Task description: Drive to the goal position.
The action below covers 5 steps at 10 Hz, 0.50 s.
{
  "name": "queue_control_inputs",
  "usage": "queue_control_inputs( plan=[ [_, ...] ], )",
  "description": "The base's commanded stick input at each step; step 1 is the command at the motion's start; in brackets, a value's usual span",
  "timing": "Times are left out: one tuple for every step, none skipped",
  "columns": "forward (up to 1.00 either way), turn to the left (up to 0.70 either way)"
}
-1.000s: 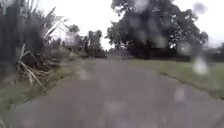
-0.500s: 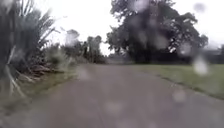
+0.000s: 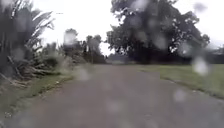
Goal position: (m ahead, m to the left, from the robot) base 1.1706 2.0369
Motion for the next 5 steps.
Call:
queue_control_inputs(
  plan=[
    [1.00, -0.04],
    [1.00, -0.04],
    [1.00, -0.21],
    [1.00, -0.30],
    [1.00, -0.39]
  ],
)
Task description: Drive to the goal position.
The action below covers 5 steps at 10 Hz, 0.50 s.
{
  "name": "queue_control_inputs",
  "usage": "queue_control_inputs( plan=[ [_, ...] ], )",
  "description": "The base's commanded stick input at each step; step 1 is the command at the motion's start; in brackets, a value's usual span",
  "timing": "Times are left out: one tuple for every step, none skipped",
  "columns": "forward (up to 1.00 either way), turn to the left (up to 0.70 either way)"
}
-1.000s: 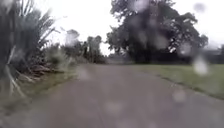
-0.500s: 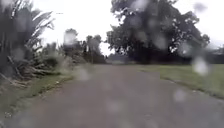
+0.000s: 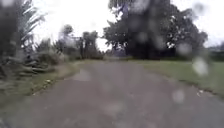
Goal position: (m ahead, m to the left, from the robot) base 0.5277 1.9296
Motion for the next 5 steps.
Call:
queue_control_inputs(
  plan=[
    [1.00, -0.39],
    [1.00, -0.39],
    [1.00, -0.37],
    [1.00, -0.26],
    [1.00, -0.15]
  ],
)
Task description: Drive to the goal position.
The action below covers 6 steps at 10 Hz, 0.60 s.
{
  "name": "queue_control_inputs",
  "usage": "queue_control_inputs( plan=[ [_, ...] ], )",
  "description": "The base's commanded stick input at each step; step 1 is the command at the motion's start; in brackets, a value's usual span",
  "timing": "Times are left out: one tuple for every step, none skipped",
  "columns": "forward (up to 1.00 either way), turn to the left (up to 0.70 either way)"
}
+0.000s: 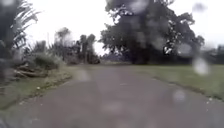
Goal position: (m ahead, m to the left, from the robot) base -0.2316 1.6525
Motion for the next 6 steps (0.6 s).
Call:
queue_control_inputs(
  plan=[
    [1.00, -0.03],
    [1.00, -0.03],
    [1.00, -0.03],
    [1.00, -0.03],
    [1.00, -0.03],
    [1.00, -0.03]
  ],
)
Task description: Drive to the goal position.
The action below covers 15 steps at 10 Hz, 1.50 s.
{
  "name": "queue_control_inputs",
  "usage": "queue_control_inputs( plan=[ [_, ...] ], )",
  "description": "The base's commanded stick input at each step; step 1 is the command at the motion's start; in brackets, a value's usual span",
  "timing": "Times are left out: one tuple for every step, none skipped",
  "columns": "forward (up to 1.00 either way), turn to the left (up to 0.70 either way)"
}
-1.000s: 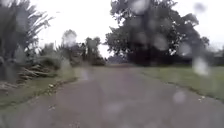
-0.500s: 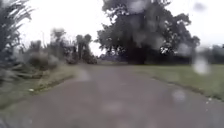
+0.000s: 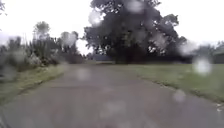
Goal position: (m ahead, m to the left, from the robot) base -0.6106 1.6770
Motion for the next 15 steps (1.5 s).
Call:
queue_control_inputs(
  plan=[
    [1.00, -0.03],
    [1.00, -0.03],
    [1.00, -0.03],
    [1.00, -0.03],
    [1.00, -0.03],
    [1.00, -0.03],
    [1.00, 0.00],
    [1.00, 0.00],
    [1.00, 0.00],
    [1.00, 0.00],
    [1.00, 0.00],
    [1.00, 0.00],
    [1.00, 0.00],
    [1.00, 0.00],
    [1.00, 0.00]
  ],
)
